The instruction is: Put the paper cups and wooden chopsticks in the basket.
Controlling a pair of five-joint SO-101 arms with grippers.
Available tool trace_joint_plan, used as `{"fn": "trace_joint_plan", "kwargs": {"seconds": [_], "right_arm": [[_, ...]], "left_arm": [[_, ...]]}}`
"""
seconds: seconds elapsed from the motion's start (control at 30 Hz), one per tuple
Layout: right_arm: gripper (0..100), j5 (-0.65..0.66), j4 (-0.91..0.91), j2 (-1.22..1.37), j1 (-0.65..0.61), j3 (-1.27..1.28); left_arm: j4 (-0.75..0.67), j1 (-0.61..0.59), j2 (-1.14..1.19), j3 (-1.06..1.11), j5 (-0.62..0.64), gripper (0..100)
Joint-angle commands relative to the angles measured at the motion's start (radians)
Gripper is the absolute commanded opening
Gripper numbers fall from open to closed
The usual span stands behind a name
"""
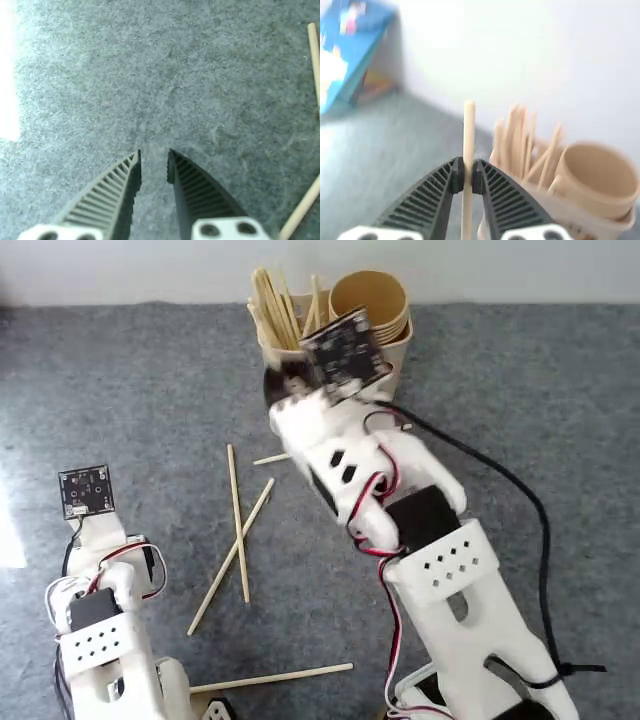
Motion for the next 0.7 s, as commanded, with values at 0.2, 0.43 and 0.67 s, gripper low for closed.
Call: {"fn": "trace_joint_plan", "kwargs": {"seconds": [0.2, 0.43, 0.67], "right_arm": [[0.8, 0.012, -0.714, -0.039, 0.024, 0.161], [0.8, 0.021, -1.012, 0.048, 0.042, 0.213], [0.8, 0.135, -1.199, 0.297, 0.074, 0.106]], "left_arm": [[-0.02, -0.002, -0.018, -0.058, 0.003, 9], [-0.02, -0.002, -0.018, -0.058, 0.003, 9], [-0.02, -0.002, -0.018, -0.058, 0.003, 9]]}}
